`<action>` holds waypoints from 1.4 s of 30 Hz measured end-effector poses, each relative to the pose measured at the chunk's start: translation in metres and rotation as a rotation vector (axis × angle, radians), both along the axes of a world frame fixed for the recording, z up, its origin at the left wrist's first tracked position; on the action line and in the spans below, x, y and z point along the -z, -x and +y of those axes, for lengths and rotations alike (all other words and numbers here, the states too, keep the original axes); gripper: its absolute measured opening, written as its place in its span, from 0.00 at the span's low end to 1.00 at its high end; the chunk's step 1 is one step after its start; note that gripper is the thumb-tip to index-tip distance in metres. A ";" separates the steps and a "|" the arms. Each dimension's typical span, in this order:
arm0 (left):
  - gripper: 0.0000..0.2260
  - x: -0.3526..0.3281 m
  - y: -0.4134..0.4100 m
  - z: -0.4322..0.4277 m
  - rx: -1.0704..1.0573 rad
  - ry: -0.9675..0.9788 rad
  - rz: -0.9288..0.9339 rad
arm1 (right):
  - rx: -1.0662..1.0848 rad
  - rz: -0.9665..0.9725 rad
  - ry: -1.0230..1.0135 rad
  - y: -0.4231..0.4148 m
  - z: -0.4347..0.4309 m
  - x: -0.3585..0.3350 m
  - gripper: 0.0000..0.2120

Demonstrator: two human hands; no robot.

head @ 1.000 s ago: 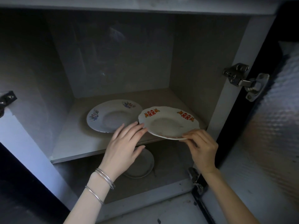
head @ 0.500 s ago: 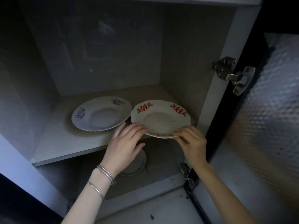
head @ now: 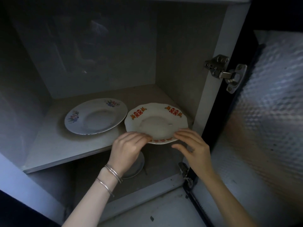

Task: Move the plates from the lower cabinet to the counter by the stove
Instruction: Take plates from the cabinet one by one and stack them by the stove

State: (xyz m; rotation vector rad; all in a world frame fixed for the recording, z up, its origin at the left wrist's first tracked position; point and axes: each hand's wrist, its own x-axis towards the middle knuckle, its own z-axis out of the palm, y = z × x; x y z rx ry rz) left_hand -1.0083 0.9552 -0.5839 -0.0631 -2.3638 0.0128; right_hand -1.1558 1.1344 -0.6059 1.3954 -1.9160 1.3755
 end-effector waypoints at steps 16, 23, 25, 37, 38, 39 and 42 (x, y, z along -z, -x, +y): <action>0.10 0.024 -0.077 0.017 0.037 0.000 -0.044 | -0.388 -1.443 0.055 -0.051 0.015 -0.011 0.20; 0.29 0.013 -0.092 -0.014 -0.251 -0.130 -0.209 | -0.303 -1.464 0.134 -0.052 0.018 -0.011 0.22; 0.33 0.002 -0.091 -0.020 -0.353 -0.193 -0.273 | -0.300 -1.488 0.169 -0.053 0.020 -0.018 0.21; 0.35 -0.138 -0.114 0.021 -0.529 -0.353 -0.583 | -0.050 -1.799 0.217 -0.115 0.067 -0.165 0.21; 0.36 -0.155 -0.120 0.029 -0.535 -0.372 -0.614 | -0.017 -1.823 0.201 -0.124 0.075 -0.183 0.21; 0.37 -0.170 -0.125 0.037 -0.538 -0.382 -0.650 | 0.020 -1.847 0.177 -0.133 0.084 -0.202 0.21; 0.38 -0.223 -0.142 0.058 -0.515 -0.364 -0.741 | 0.081 -1.884 0.123 -0.157 0.108 -0.265 0.23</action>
